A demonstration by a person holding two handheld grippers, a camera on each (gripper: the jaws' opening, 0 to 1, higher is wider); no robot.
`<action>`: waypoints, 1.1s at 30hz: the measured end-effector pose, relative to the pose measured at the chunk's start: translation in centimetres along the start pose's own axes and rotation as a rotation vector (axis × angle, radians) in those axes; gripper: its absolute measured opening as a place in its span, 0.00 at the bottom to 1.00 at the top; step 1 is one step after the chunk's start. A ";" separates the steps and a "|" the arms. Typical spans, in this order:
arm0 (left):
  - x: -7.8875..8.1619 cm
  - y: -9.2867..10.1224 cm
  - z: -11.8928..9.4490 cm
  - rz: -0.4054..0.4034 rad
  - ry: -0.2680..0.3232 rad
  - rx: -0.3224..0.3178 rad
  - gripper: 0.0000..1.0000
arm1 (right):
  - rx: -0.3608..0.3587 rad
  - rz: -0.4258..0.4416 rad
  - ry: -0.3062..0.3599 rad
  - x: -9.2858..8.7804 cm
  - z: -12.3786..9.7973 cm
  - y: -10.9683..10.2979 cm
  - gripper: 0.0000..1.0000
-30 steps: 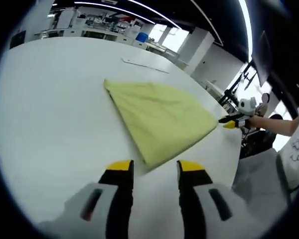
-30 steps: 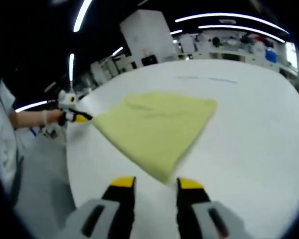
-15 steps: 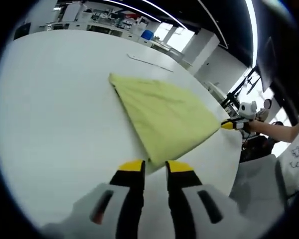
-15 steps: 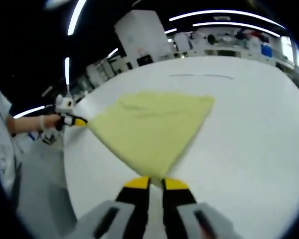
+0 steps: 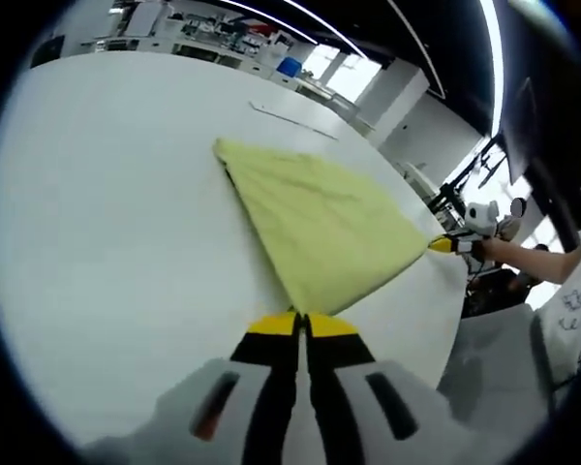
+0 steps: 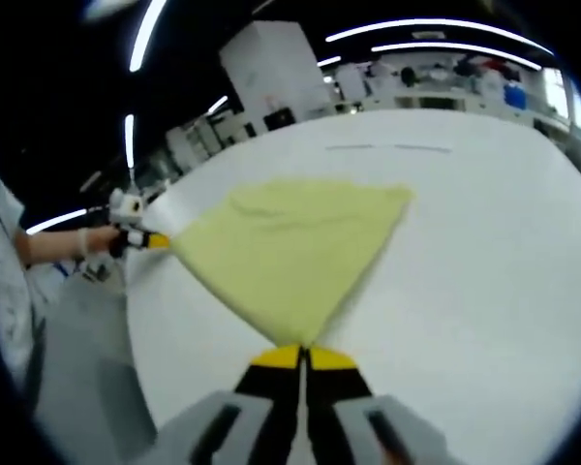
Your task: Fold the garment on the visible template until the final outline fits inside the template.
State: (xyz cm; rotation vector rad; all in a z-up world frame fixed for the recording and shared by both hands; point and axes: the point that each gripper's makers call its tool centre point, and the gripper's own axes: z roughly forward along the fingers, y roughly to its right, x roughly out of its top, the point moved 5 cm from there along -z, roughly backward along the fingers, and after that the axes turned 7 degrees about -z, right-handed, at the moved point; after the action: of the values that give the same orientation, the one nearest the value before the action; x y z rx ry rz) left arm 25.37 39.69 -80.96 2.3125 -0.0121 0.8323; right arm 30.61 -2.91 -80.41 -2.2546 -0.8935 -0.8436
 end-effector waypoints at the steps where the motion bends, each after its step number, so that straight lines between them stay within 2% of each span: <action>1: -0.1 0.0 -0.1 -0.002 -0.002 0.001 0.00 | 0.001 0.006 -0.003 -0.2 -0.1 -0.1 0.00; 6: -1.1 0.7 -0.3 0.007 -0.018 -0.004 0.00 | 0.013 0.029 -0.010 -1.5 -0.9 -1.2 0.00; 12: -1.6 0.7 -0.6 0.003 -0.027 0.001 0.00 | 0.029 0.031 -0.010 -2.6 -1.2 -2.4 0.00; 16: -1.6 0.6 -0.6 0.001 -0.025 0.003 0.00 | 0.027 0.006 -0.004 -2.6 -1.2 -2.6 0.00; 19: -1.6 0.7 -0.5 0.002 -0.024 0.002 0.00 | 0.026 0.020 -0.012 -2.5 -1.1 -2.6 0.00; 22: -1.6 0.8 -0.7 0.057 -0.016 -0.010 0.01 | 0.025 0.013 -0.013 -2.4 -1.2 -2.7 0.00; 25: -1.5 0.8 -1.0 0.085 -0.004 -0.001 0.13 | 0.028 0.035 -0.013 -1.9 -1.6 -3.0 0.00; 28: -1.1 0.9 -1.3 0.117 0.017 0.008 0.26 | 0.018 0.010 0.009 -1.3 -2.0 -3.5 0.00; 31: -0.5 1.8 -1.9 0.130 0.054 -0.003 0.38 | 0.018 0.036 0.041 -0.5 -2.5 -3.9 0.14; 33: 0.1 1.8 -2.0 0.160 0.097 -0.006 0.50 | 0.008 0.025 0.070 0.0 -3.0 -4.1 0.24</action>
State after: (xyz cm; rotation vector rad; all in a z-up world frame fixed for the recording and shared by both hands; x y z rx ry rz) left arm 23.94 39.54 -78.69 2.2857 -0.1590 1.0224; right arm 26.57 -2.43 -77.37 -2.2111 -0.8337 -0.9007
